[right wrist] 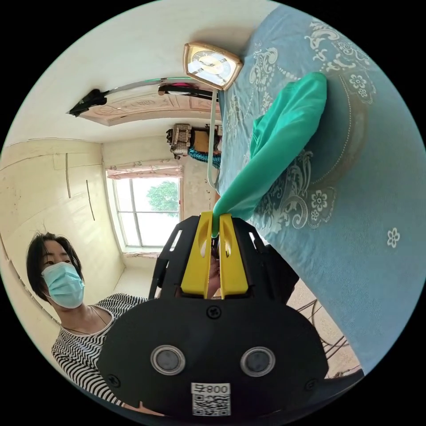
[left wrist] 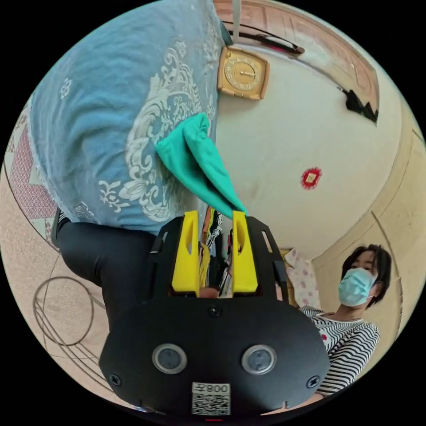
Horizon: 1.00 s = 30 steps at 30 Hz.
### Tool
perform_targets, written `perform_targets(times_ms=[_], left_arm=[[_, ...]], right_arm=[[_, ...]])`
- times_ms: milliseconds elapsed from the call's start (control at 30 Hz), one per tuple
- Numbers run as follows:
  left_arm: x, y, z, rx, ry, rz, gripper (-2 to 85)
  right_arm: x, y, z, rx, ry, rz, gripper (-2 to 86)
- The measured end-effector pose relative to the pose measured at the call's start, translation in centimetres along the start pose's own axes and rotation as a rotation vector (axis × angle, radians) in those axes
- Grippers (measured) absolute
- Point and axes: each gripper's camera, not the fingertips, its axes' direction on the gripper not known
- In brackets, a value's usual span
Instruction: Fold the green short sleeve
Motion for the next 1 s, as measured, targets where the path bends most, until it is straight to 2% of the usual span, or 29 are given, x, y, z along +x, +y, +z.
perform_targets(times_ms=[200,433,633,833,1000], left_arm=[[-1.6,-1.8,-0.4,0.109,0.093,-0.097,13.7],[-0.5,-4.0,0.0,0.179,0.131,-0.107,13.8],[1.4,-6.5,1.3,0.189,0.057,-0.096,6.6],[5.8,-6.8,3.8,0.151,0.0,-0.021,3.1],[11.5,-5.4,7.3,0.046,-0.03,0.083,2.6]], right_arm=[[-1.2,0.3,-1.9,0.004,0.01,-0.023,1.8],[-1.1,1.7,-4.3,-0.003,0.019,-0.017,1.7],[-0.5,3.4,-6.9,-0.001,0.02,-0.009,1.8],[0.5,6.5,-11.5,0.014,0.059,0.007,2.0],[0.9,10.7,-16.7,0.047,0.068,0.017,2.0]])
